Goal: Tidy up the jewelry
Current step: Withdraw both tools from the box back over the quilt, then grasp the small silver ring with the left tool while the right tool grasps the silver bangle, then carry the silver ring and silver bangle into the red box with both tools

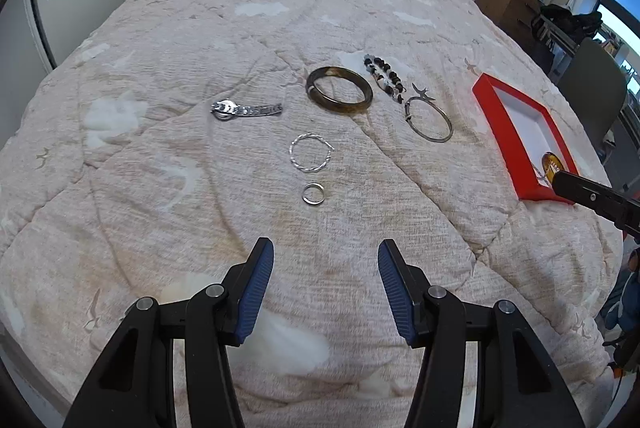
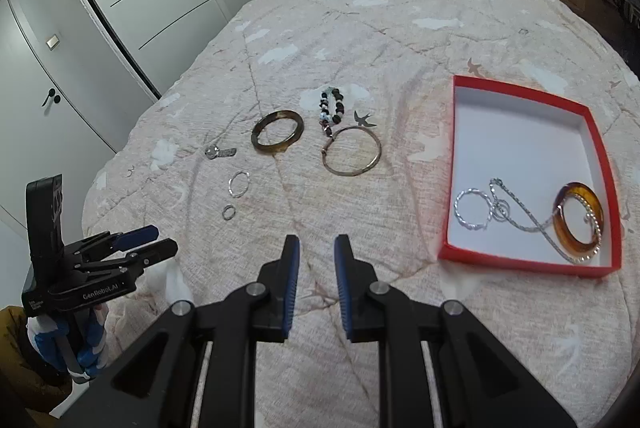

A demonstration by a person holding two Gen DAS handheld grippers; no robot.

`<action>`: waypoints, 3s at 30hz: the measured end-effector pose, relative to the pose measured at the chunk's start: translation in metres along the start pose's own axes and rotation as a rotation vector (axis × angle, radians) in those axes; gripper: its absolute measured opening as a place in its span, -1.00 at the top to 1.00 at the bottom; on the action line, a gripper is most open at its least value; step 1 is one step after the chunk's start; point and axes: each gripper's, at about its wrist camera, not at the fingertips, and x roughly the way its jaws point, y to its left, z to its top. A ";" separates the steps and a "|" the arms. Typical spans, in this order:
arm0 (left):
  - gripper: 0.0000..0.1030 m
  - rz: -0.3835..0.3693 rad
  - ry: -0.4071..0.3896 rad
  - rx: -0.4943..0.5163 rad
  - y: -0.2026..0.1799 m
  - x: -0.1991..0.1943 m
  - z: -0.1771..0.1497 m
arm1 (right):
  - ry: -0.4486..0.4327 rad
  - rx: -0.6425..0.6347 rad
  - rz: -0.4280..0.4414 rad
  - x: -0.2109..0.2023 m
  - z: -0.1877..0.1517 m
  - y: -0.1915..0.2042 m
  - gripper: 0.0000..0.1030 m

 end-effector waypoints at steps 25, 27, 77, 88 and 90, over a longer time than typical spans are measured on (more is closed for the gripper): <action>0.01 0.007 0.064 -0.018 0.010 0.071 0.026 | 0.064 0.056 0.028 0.073 0.019 -0.033 0.65; 0.02 0.006 0.067 -0.015 0.010 0.074 0.027 | 0.064 0.059 0.029 0.075 0.019 -0.033 0.65; 0.61 -0.039 0.084 -0.024 0.026 0.100 0.031 | 0.131 0.244 -0.088 0.164 0.063 -0.050 0.44; 0.61 -0.036 0.064 -0.032 0.025 0.094 0.029 | 0.126 0.128 -0.146 0.158 0.063 -0.036 0.86; 0.61 -0.037 0.061 -0.033 0.025 0.091 0.028 | 0.121 0.098 -0.150 0.153 0.060 -0.032 0.88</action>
